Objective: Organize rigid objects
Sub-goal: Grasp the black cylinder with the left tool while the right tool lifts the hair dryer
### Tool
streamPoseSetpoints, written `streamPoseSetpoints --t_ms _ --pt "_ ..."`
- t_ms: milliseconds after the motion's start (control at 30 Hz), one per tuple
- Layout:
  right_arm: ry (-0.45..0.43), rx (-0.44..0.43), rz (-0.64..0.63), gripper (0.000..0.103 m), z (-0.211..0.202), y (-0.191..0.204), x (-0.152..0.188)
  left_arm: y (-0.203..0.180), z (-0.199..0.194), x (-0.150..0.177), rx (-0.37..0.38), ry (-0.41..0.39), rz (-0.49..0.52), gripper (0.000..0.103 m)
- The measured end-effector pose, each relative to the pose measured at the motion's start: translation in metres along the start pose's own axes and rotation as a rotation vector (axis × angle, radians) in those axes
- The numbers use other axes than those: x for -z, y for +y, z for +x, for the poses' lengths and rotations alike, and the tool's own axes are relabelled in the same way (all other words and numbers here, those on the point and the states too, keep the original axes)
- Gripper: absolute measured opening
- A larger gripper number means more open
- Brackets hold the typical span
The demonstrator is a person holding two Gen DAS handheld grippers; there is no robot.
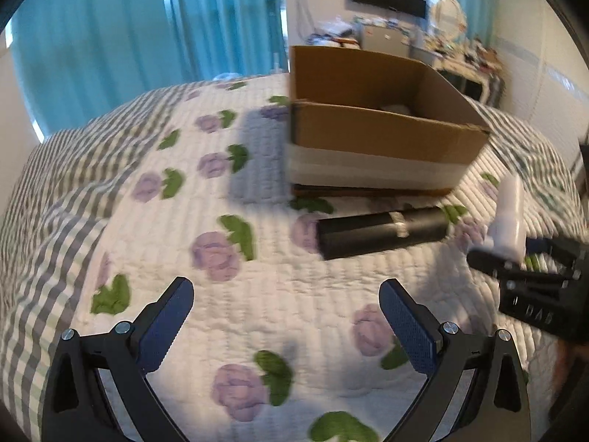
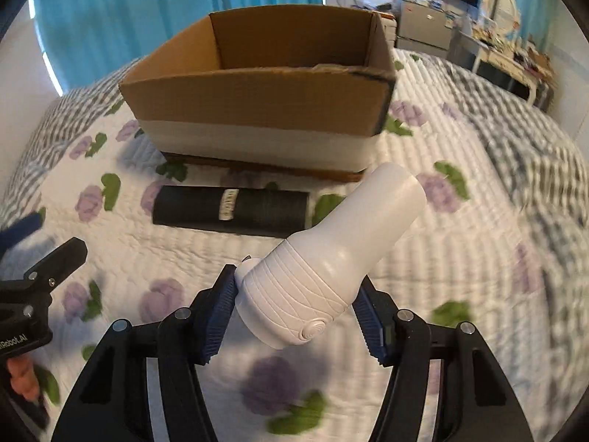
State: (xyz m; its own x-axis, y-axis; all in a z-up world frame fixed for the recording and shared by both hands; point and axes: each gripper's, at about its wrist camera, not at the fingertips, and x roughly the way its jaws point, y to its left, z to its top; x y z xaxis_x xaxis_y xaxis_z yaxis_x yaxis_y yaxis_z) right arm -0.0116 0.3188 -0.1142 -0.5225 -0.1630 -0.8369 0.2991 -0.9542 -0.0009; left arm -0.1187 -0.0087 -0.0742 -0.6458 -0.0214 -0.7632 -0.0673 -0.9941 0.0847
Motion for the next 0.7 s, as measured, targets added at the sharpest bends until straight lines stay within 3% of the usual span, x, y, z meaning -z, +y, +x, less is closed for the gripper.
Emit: streamPoseSetpoints --t_ms 133,267,400,500,633,700 --pt "0.000 0.012 -0.068 0.061 -0.004 -0.011 -0.012 -0.036 0.009 -0.012 -0.007 -0.006 0.114 0.102" --pt "0.010 -0.023 -0.019 0.061 0.005 -0.025 -0.012 -0.072 0.039 -0.021 -0.059 -0.030 0.268 0.102" --pt "0.047 -0.029 0.020 0.061 0.019 -0.038 -0.005 -0.090 0.078 -0.023 -0.033 0.000 0.376 0.100" --pt "0.059 -0.027 0.045 0.061 0.023 -0.044 -0.003 -0.094 0.104 -0.023 -0.002 0.046 0.412 0.095" --pt "0.064 -0.037 0.035 0.061 0.025 -0.042 -0.002 -0.094 0.114 -0.028 0.023 0.025 0.408 0.094" --pt "0.069 -0.035 0.031 0.061 0.027 -0.040 0.000 -0.094 0.114 -0.028 0.055 0.008 0.396 0.083"
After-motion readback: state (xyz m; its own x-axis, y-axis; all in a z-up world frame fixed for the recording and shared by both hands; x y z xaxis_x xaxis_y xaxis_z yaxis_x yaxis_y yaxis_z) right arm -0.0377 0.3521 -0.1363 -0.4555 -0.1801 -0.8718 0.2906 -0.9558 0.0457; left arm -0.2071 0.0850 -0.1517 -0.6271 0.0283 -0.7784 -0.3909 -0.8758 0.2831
